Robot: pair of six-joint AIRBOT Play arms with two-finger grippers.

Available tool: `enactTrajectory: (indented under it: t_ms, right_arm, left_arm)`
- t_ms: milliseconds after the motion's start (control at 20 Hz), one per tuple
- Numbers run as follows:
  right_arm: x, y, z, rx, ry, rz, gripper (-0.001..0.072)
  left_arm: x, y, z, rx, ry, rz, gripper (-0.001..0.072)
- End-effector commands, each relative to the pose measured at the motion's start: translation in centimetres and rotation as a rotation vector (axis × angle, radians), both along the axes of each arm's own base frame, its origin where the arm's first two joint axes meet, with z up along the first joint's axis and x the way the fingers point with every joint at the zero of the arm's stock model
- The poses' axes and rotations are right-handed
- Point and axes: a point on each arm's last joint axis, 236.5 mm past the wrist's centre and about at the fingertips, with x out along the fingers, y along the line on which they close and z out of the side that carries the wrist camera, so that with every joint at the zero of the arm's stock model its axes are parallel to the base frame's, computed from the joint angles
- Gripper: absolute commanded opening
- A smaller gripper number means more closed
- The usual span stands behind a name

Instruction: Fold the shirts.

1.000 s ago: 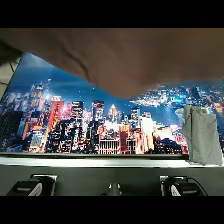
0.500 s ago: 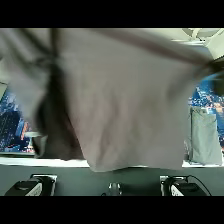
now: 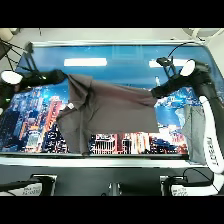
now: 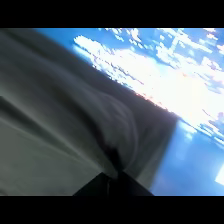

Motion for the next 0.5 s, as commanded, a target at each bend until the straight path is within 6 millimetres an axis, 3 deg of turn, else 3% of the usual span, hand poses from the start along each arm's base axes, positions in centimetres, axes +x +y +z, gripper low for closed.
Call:
enactTrajectory:
  t_ms: [0,50,100,150,200,300,400,450]
  right_arm:
    - [4.3,3.4,-1.1,0.209,-0.067,-0.133,0.0036]
    - [5.0,3.0,-0.1,0.213,-0.096,-0.144,0.0082]
    - [5.1,2.4,0.9,0.209,-0.110,-0.130,0.0257]
    - [4.5,1.5,2.0,0.189,-0.113,-0.076,0.0477]
    - [3.4,0.1,2.9,0.151,-0.103,-0.004,0.0575]
    - [-0.9,-5.0,2.9,0.047,0.030,0.039,0.0570]
    - [-5.7,-9.7,2.1,-0.008,0.207,0.050,0.0547]
    - [-7.1,-10.9,1.5,-0.009,0.263,0.045,0.0528]
  left_arm:
    - [-1.1,-1.0,-5.0,-0.026,0.156,-0.043,0.0037]
    - [-1.1,-0.6,-4.7,-0.043,0.170,-0.021,0.0136]
    - [-1.3,-0.1,-4.3,-0.058,0.186,-0.010,0.0341]
    - [-1.8,0.8,-3.7,-0.065,0.206,-0.020,0.0565]
    - [-2.7,2.2,-3.3,-0.063,0.241,-0.040,0.0571]
    - [-6.1,6.7,-4.3,-0.013,0.399,-0.035,0.0552]
    - [-12.1,13.0,-7.8,0.141,0.652,0.039,0.0537]
    - [-15.0,15.0,-9.3,0.203,0.738,0.053,0.0534]
